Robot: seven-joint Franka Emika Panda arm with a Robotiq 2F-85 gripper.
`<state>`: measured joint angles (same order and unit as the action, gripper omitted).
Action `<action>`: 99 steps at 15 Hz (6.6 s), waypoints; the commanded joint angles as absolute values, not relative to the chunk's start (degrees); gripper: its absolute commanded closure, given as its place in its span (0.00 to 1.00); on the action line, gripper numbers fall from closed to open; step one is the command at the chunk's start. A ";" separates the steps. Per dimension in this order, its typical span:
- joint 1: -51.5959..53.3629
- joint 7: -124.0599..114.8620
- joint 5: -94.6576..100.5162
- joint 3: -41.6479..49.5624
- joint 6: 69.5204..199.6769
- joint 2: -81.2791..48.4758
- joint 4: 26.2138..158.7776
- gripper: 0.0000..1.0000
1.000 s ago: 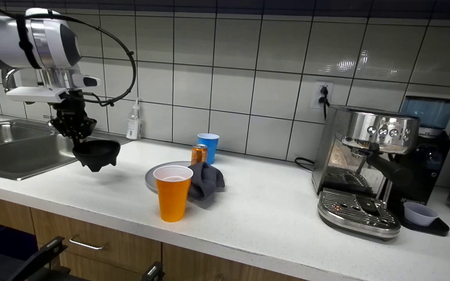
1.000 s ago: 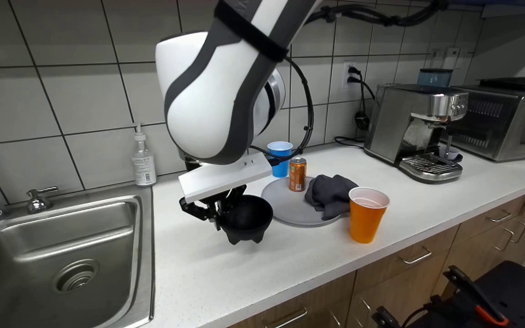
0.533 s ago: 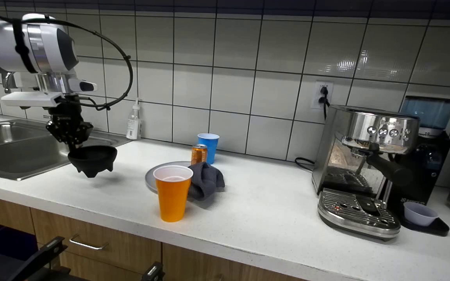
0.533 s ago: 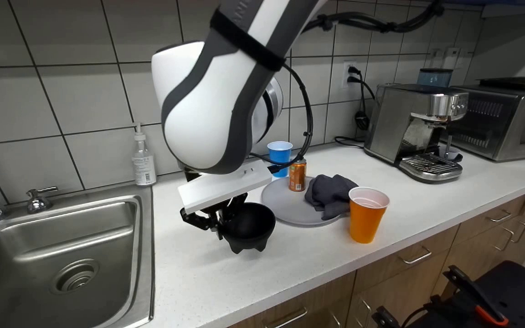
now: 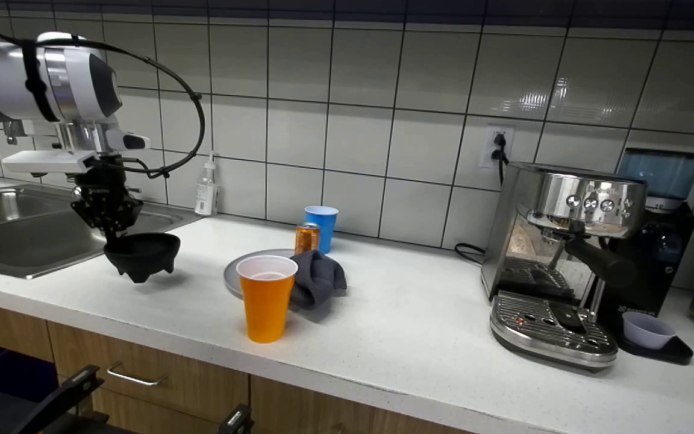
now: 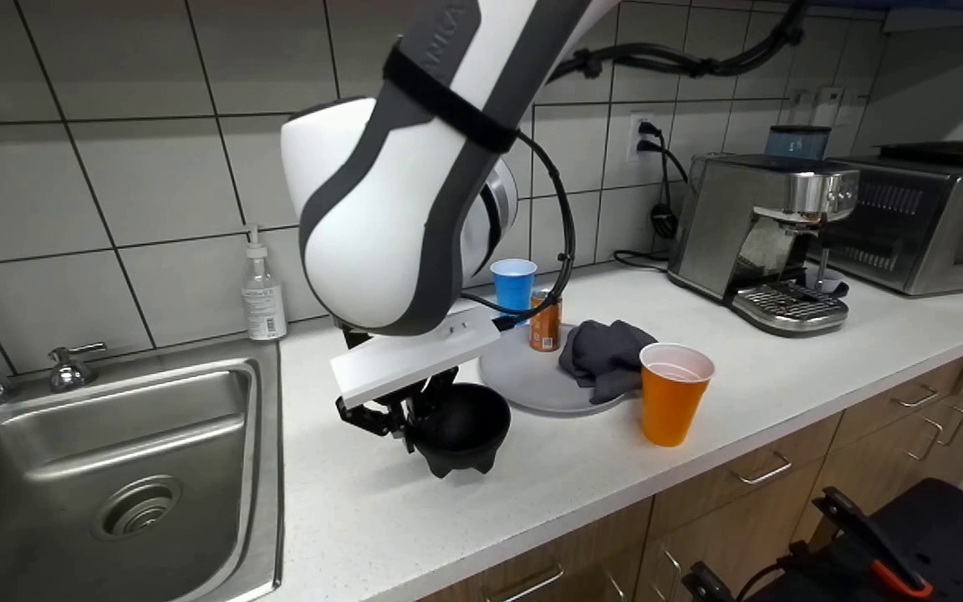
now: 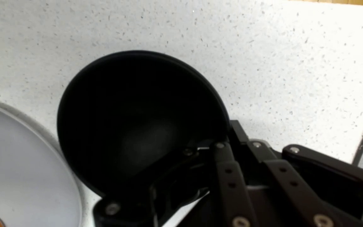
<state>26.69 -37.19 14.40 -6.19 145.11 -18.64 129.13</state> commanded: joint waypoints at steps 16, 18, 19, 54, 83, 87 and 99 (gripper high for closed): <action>28.34 -40.08 15.56 -5.58 141.83 -23.44 123.35 0.62; 28.50 -40.22 15.61 -5.55 141.77 -23.32 123.27 0.54; 28.49 -40.22 15.53 -5.58 141.74 -23.07 123.32 0.46; 9.60 -31.71 14.37 -1.86 142.71 -5.15 133.88 0.00; 5.71 -30.68 15.14 2.22 145.05 -8.58 132.78 0.00; 5.73 -30.74 14.97 2.43 145.78 -10.07 131.99 0.00; 6.39 -30.86 13.92 4.60 145.67 -17.98 123.96 0.00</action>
<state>5.85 -30.24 14.38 3.77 146.29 -15.14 127.66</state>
